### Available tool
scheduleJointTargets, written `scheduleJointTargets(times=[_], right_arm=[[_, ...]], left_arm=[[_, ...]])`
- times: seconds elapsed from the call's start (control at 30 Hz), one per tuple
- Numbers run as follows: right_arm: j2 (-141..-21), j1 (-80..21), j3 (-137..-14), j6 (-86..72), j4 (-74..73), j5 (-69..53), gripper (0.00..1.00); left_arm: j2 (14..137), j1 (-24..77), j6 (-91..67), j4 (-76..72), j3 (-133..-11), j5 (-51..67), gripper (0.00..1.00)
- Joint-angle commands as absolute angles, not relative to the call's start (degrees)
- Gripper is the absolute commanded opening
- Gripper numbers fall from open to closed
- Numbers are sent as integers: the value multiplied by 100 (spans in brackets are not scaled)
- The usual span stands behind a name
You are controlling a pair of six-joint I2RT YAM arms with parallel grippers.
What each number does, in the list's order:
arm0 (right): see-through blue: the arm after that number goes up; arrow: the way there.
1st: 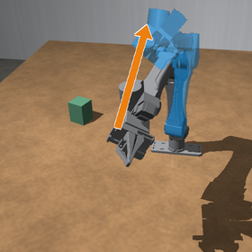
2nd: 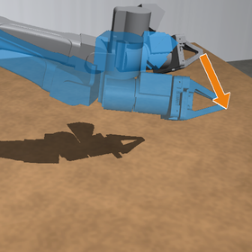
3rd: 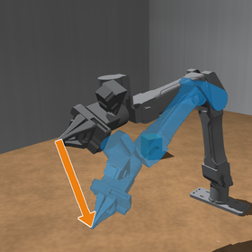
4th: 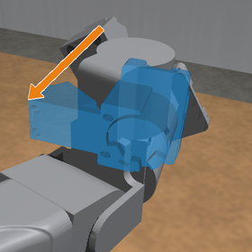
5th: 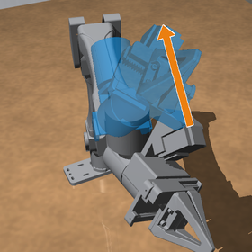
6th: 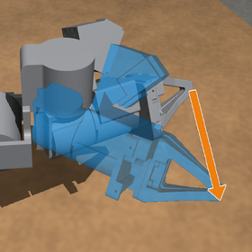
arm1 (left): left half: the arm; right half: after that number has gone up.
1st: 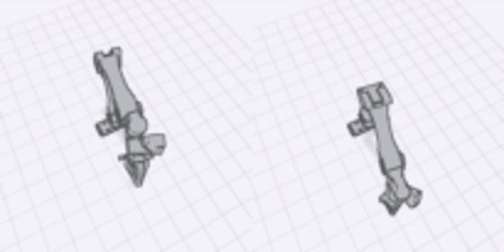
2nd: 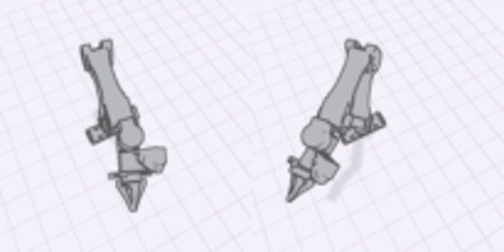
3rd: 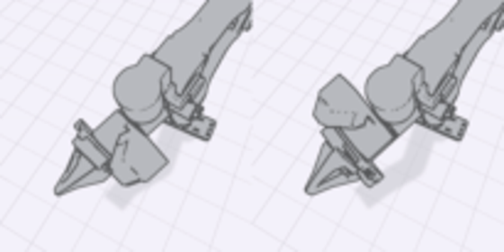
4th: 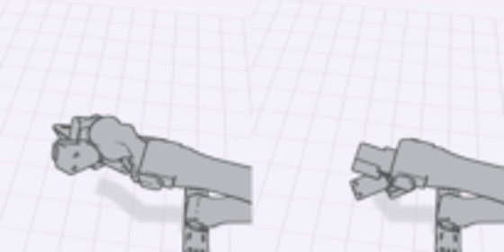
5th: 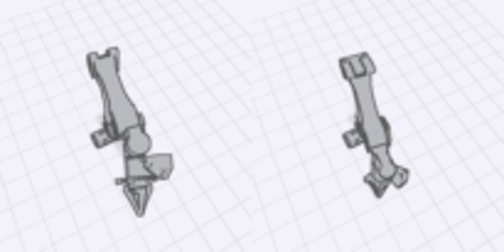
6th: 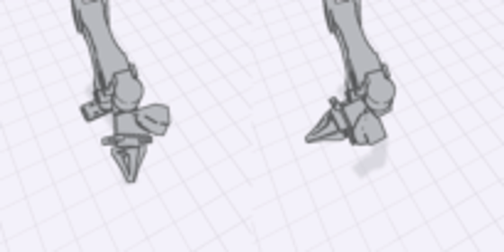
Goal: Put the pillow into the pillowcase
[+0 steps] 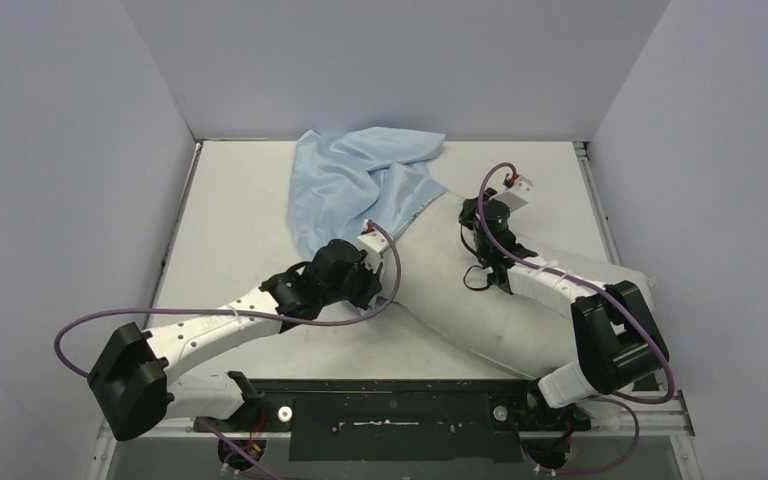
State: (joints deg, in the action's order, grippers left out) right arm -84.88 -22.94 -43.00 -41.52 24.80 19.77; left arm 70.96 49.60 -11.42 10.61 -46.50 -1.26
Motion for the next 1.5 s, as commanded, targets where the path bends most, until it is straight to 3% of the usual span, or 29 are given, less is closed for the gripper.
scheduleJointTargets(times=[0.0, 0.13, 0.4, 0.57, 0.7, 0.93, 1.3, 1.4, 1.47], right_arm=[[-8407, -2294, -4294, -4414, 2787, 2557, 0], [-8444, -2294, -4263, -4454, 2755, 2657, 0], [-8426, -2296, -4031, -4587, 3084, 2317, 0], [-8362, -2294, -3894, -4370, 3387, 1711, 0], [-8339, -2265, -3779, -4272, 3676, 1239, 0], [-8336, -2224, -3671, -4307, 4030, 717, 0], [-8302, -2258, -3740, -4347, 3917, 692, 0], [-8322, -2283, -3778, -4340, 3900, 692, 0], [-8359, -2311, -3795, -4368, 3907, 699, 0]], left_arm=[[6898, 5358, -1238, 849, -4938, -311, 0], [6564, 5763, -1207, 889, -4958, -596, 0], [6767, 5816, -1715, -1023, -3816, -115, 2], [6835, 5795, -1560, -207, -4554, -484, 37], [6950, 5572, -1443, 637, -5436, -1189, 55], [8118, 4378, -1321, 1348, -6889, -709, 55], [10334, 4054, -812, 1209, -8829, -165, 55], [10806, 3994, -747, 1259, -9252, -6, 47], [11005, 3981, -691, 1276, -9494, 276, 32]])
